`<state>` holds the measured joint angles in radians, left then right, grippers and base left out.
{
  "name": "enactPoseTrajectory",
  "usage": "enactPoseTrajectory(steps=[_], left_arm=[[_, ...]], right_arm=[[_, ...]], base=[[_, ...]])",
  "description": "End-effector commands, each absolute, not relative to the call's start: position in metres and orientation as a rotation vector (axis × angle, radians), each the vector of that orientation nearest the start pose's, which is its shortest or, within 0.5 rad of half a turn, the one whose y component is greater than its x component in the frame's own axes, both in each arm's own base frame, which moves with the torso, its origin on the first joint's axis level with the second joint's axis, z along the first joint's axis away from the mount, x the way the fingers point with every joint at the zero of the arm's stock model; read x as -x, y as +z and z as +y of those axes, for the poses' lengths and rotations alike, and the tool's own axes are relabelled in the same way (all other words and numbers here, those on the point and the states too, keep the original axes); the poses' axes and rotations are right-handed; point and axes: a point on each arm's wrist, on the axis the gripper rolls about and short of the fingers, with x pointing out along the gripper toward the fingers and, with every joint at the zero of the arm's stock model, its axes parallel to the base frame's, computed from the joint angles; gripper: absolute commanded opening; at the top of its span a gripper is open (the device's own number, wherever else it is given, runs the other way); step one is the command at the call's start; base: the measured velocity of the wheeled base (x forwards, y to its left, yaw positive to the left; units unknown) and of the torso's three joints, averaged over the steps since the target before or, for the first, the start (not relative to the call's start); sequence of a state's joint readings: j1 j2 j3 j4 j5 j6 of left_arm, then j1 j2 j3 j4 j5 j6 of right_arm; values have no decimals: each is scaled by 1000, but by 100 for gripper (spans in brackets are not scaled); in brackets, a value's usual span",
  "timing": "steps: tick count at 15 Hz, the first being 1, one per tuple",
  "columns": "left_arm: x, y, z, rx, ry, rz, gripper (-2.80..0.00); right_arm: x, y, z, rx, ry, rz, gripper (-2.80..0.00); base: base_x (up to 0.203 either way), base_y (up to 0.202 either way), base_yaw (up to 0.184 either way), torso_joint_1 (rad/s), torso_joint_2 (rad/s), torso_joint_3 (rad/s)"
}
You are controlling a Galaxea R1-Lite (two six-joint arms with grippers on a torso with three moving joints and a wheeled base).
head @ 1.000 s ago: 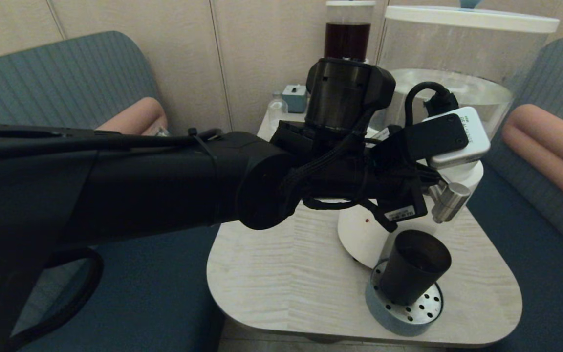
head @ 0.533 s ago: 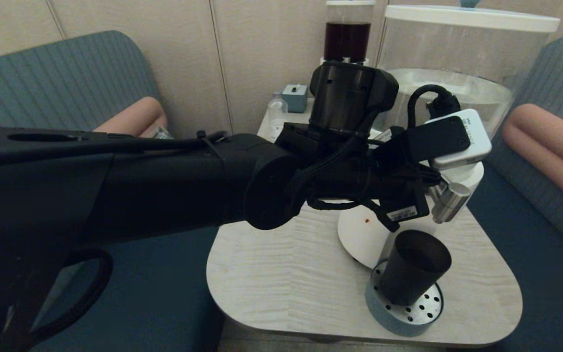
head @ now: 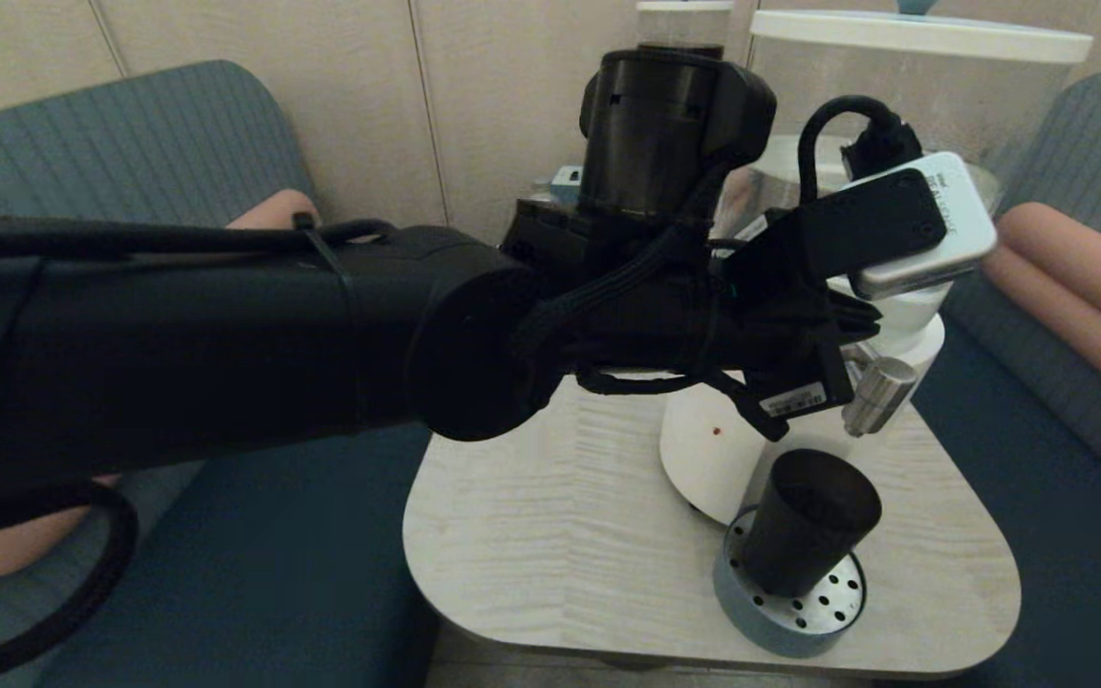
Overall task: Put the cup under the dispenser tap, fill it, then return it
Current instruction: Turn off the faucet
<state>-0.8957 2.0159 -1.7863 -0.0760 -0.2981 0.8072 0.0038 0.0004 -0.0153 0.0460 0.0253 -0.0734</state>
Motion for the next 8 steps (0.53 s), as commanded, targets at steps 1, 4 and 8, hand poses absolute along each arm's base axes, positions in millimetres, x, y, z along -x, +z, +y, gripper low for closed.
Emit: enactPoseTrajectory(steps=[1,4,8], left_arm=[[-240,313,-309,-744,-1168,-374,-280],[-215,331,-276,-716,-1120,-358,-280],[-173,341,-222,-482,-1112,-198,-280]], right_arm=[[24,75,0,73,32,26,-280],[24,75,0,73,31,27,-280],[24,75,0,73,32,26,-280]], base=[[0,0,0,0,0,0],[0,0,0,0,0,0],[0,0,0,0,0,0]])
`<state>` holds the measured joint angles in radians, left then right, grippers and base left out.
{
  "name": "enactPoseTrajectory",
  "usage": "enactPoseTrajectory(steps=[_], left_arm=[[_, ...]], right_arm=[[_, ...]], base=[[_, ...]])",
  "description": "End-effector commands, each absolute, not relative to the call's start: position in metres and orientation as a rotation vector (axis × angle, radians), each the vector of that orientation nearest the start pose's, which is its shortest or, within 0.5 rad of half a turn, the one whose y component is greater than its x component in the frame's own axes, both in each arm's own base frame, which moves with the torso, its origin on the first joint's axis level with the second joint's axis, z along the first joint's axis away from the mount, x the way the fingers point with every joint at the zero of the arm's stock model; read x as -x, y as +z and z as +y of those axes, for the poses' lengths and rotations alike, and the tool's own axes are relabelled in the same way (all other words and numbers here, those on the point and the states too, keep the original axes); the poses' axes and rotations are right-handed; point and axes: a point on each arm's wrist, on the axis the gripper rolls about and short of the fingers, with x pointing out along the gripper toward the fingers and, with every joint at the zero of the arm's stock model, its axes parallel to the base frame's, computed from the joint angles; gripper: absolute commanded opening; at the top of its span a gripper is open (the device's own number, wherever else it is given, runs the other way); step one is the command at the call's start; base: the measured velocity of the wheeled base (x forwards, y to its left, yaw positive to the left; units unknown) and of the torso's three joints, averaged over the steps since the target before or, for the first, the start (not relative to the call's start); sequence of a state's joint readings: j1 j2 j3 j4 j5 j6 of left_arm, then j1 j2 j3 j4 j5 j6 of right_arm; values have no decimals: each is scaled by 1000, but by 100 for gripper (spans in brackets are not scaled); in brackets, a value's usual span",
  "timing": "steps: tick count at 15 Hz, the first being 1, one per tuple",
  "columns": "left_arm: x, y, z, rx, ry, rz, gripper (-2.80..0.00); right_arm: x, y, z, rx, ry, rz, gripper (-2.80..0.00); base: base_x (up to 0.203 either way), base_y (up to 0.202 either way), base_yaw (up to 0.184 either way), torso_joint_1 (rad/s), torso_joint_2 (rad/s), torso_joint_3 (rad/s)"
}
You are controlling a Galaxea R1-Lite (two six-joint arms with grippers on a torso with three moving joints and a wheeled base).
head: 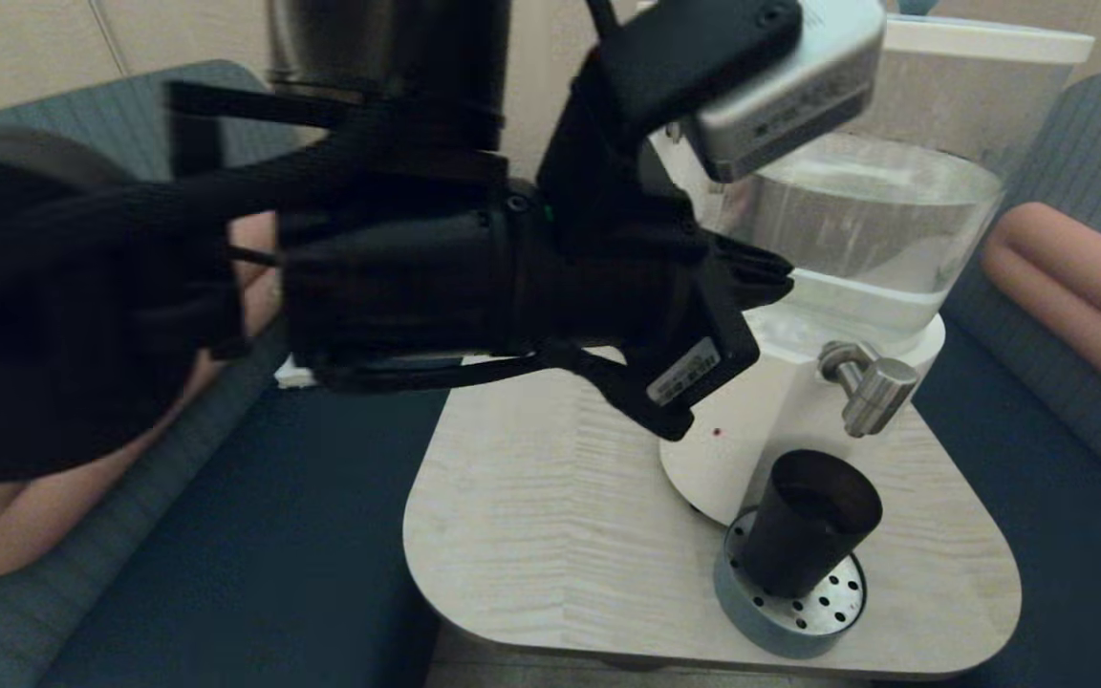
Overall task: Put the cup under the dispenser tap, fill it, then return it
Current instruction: Turn off the faucet, then place the cup next to the water dispenser
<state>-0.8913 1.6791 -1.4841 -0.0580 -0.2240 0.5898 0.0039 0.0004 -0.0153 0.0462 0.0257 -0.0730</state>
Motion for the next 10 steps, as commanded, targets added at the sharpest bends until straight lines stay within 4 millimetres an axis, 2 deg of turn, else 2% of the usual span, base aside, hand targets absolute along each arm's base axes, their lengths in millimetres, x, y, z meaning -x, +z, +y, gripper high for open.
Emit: enactPoseTrajectory(steps=[1,3,6,8,10], left_arm=[[-163,334,-210,-410,-1125,-135,-280],[-150,311,-195,-261,-1169,-53,-280],[-137,289,-178,11,-1227,-110,-280],[-137,278,-169,157,-1254,-132,-280],[-147,261,-173,185,-1289,-129,-280]], right_arm=[[24,75,0,73,32,26,-280],[24,75,0,73,32,26,-280],[24,75,0,73,32,26,-280],[24,75,0,73,32,26,-280],[24,75,0,73,32,26,-280]], base=[[0,0,0,0,0,0],[0,0,0,0,0,0],[0,0,0,0,0,0],[0,0,0,0,0,0],[0,0,0,0,0,0]])
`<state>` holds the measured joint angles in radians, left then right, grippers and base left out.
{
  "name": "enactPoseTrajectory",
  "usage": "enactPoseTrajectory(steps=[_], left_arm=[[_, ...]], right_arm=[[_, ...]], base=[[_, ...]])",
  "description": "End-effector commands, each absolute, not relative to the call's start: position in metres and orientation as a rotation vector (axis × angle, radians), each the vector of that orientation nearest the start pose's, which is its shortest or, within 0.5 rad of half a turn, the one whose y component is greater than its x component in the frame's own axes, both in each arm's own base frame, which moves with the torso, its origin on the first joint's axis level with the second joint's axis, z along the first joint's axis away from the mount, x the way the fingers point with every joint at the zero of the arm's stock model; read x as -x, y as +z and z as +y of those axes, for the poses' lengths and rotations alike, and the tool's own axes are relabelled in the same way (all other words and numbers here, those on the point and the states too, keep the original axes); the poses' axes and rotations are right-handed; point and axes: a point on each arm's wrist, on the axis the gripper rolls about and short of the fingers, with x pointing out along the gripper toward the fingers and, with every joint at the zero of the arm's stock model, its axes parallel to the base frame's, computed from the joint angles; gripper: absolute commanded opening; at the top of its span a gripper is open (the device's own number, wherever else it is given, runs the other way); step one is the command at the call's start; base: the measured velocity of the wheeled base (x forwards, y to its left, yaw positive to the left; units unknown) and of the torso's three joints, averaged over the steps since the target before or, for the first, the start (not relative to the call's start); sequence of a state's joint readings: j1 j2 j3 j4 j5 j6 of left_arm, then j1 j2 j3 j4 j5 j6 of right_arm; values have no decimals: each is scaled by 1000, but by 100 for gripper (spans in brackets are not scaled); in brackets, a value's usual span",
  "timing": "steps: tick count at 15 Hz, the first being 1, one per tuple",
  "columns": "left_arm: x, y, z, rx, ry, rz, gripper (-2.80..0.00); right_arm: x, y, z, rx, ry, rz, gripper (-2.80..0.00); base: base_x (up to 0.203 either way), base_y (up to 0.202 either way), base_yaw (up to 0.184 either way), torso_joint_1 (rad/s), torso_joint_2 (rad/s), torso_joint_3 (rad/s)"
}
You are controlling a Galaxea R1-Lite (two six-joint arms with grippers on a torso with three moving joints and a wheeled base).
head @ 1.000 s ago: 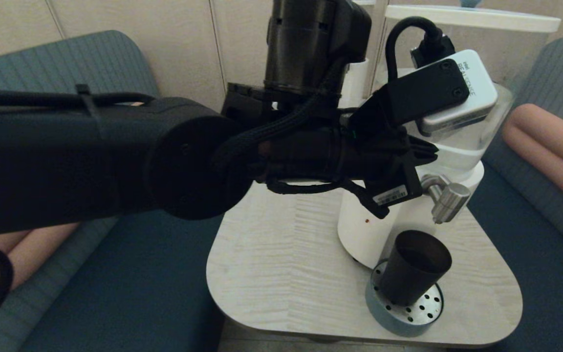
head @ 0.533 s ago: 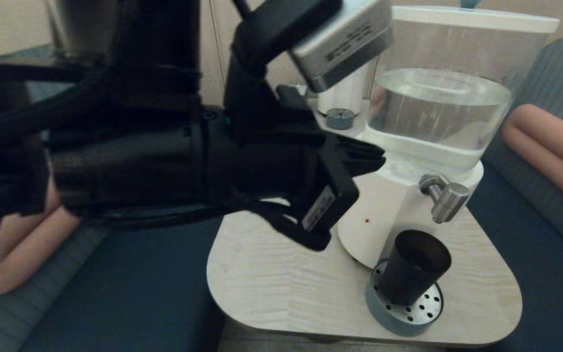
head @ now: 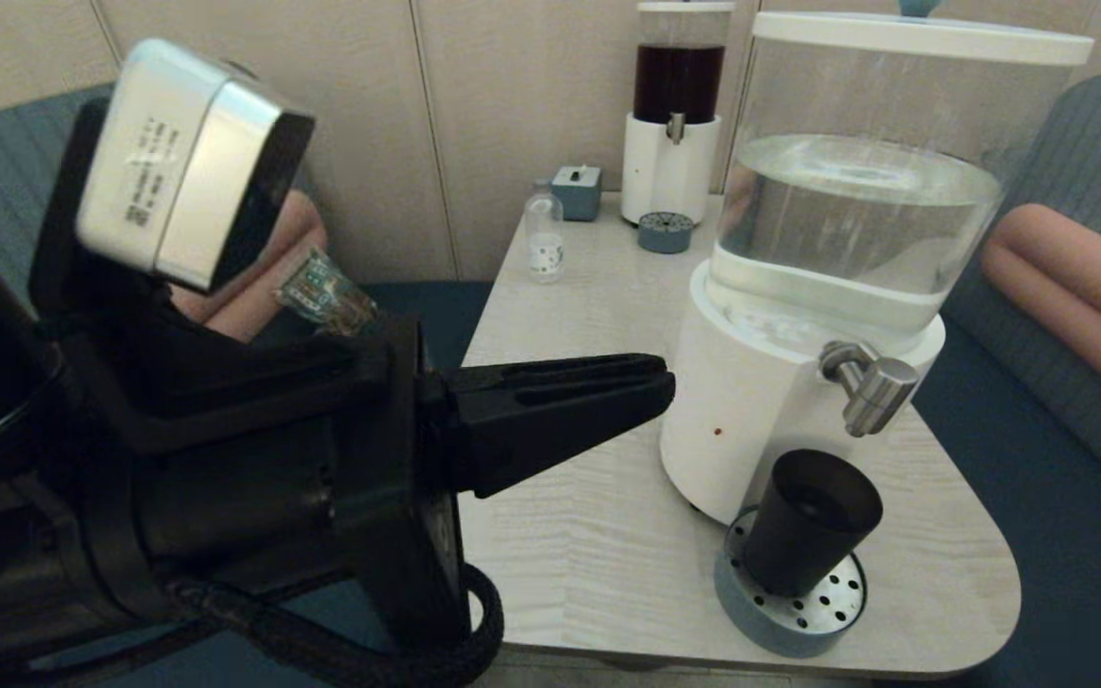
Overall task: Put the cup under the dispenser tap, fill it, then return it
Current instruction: Place the cup next to the water dispenser
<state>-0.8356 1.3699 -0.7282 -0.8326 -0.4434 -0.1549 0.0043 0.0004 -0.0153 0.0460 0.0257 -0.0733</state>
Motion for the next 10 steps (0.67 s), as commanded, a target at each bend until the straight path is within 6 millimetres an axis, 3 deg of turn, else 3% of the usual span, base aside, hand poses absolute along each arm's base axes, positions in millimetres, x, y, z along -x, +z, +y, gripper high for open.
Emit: enactPoseTrajectory(steps=[1,5,10], left_arm=[[-156,248,-181,182,-1291,-126,-280],[-170,211,-193,231,-1245,-287,-280],[-160,203,-182,234,-1225,-262,-280]], right_arm=[[24,75,0,73,32,26,-280],[24,75,0,73,32,26,-280],[24,75,0,73,32,26,-280]], base=[[0,0,0,0,0,0],[0,0,0,0,0,0],[0,0,0,0,0,0]])
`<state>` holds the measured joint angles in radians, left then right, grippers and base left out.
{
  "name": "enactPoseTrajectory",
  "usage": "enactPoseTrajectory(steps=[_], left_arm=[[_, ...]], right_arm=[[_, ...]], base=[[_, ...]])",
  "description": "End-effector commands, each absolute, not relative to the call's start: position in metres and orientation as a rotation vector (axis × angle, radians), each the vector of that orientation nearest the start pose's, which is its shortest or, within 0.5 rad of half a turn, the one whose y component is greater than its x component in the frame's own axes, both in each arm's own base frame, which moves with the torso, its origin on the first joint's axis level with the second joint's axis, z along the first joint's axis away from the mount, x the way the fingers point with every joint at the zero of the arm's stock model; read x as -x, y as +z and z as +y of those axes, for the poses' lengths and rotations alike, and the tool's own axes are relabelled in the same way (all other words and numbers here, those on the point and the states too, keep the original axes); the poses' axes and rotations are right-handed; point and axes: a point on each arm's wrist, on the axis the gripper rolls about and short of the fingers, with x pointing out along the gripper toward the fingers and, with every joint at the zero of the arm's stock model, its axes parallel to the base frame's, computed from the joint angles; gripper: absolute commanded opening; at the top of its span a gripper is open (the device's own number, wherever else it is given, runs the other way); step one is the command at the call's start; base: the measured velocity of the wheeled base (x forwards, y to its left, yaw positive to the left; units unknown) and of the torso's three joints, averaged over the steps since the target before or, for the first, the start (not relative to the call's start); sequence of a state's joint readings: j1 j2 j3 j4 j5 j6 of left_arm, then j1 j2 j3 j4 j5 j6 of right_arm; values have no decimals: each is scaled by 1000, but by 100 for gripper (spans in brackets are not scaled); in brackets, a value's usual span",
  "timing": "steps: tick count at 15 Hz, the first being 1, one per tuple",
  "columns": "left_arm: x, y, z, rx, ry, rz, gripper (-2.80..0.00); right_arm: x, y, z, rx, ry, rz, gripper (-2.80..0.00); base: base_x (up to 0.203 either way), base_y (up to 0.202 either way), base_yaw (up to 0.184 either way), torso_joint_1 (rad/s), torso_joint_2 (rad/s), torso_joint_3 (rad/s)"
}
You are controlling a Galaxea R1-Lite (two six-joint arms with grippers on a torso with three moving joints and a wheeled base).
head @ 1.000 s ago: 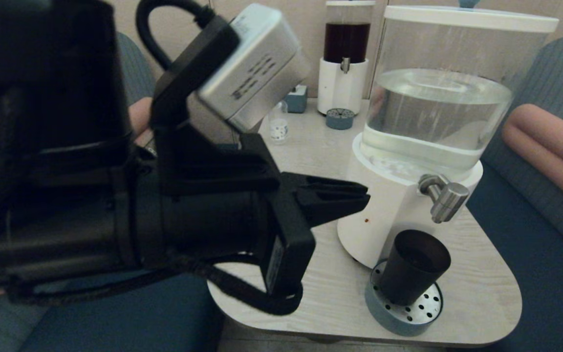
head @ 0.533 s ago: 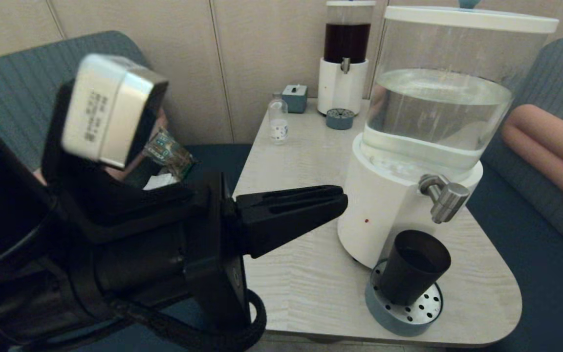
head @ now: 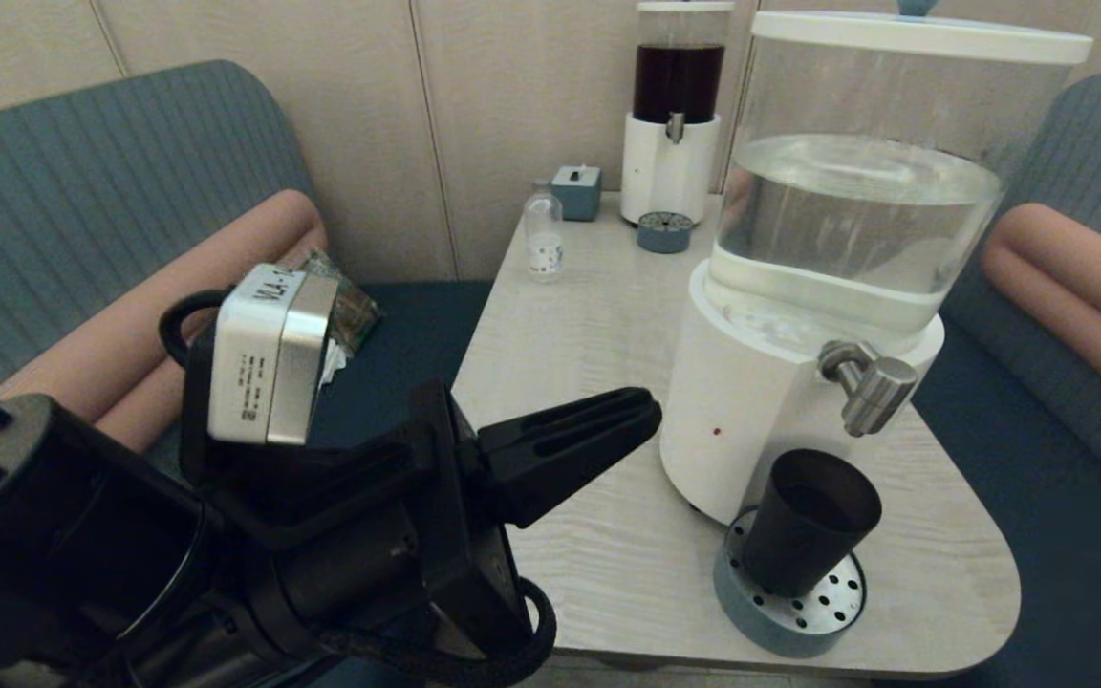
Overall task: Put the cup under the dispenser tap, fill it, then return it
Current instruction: Place the cup next to the water dispenser
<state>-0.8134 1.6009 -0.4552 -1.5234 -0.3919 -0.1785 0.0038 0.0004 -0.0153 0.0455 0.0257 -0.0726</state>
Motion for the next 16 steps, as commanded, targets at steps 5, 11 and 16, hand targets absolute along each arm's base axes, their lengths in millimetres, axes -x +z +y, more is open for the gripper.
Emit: enactPoseTrajectory(steps=[5,11,16], left_arm=[[-162,182,-185,206,-1226,-174,-280],[-178,152,-202,123,-1219,-99,-280],[-199,136,-224,111,-1217,-68,-280]], right_arm=[[24,75,0,73,32,26,-280],[24,75,0,73,32,26,-280],[24,75,0,73,32,26,-280]], base=[[0,0,0,0,0,0],[0,0,0,0,0,0],[0,0,0,0,0,0]])
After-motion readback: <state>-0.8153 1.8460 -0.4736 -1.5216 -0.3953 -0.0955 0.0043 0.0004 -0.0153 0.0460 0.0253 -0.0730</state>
